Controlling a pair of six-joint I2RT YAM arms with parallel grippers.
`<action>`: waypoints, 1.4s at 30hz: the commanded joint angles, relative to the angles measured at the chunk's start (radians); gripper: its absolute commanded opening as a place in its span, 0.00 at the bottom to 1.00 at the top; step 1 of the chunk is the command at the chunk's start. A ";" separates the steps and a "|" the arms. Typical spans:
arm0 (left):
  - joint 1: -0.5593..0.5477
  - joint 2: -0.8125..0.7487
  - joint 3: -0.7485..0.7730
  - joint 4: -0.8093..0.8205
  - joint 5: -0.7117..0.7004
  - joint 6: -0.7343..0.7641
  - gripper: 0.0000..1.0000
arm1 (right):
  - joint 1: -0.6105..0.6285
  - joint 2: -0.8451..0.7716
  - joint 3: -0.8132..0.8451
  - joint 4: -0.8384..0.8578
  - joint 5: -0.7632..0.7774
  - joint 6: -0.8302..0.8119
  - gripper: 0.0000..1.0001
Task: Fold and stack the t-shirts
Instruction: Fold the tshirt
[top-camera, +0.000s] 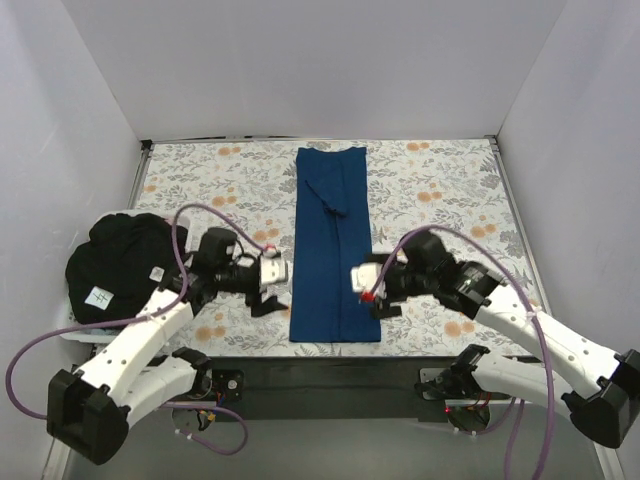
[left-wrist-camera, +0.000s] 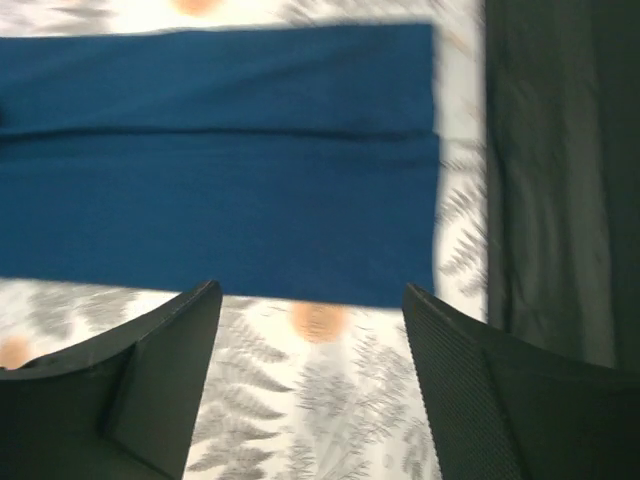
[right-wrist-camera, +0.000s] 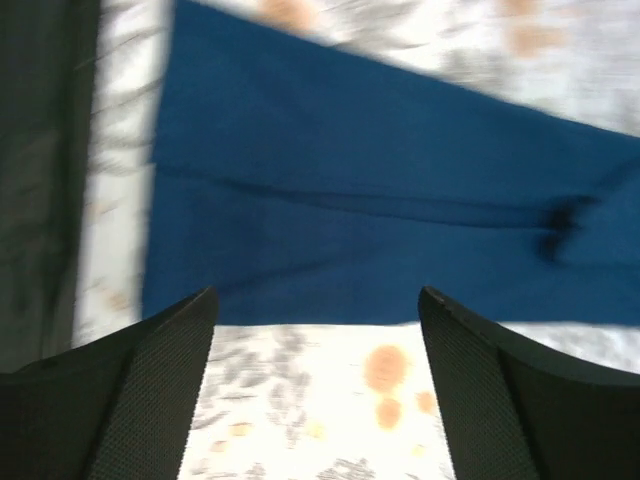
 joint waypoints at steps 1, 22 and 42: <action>-0.126 -0.089 -0.116 -0.093 -0.027 0.273 0.70 | 0.146 -0.015 -0.128 -0.063 0.061 -0.086 0.85; -0.383 0.224 -0.155 0.065 -0.283 0.313 0.48 | 0.298 0.228 -0.320 0.063 0.152 -0.183 0.49; -0.469 0.283 -0.244 0.120 -0.355 0.347 0.39 | 0.321 0.255 -0.409 0.133 0.178 -0.180 0.38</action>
